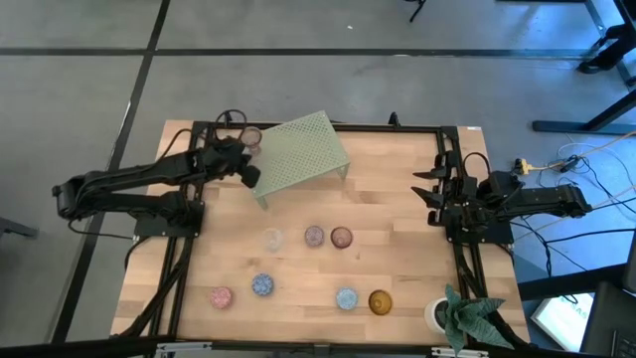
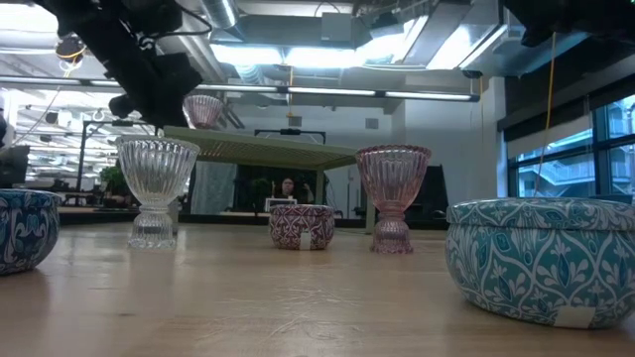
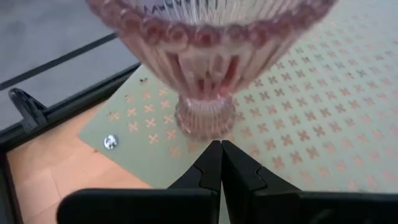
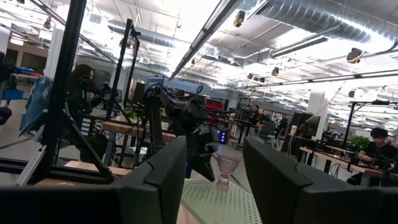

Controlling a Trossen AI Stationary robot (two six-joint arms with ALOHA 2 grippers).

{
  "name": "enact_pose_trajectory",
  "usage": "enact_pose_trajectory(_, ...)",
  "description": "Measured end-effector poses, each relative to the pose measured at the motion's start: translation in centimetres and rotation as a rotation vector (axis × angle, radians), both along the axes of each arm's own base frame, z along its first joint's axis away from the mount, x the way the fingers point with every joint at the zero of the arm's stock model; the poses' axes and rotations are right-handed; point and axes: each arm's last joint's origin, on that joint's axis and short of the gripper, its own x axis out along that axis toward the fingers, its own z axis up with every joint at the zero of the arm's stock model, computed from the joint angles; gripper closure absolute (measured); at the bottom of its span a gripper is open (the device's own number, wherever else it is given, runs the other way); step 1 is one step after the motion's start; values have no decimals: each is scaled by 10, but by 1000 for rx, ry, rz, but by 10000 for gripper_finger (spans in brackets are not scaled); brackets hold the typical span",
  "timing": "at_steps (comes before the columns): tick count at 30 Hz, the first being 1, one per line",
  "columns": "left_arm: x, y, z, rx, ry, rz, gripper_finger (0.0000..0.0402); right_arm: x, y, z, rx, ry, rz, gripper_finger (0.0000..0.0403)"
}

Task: Pick & Place candle stick holders
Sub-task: Put the left pink glass candle holder on the shelf

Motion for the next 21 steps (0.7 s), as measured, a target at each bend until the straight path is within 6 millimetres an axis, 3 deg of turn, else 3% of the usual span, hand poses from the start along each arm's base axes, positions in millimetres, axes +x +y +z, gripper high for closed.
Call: enact_pose_trajectory(21,1,11,0,30,17,-2,400,0,0,0,-1,2,0,238)
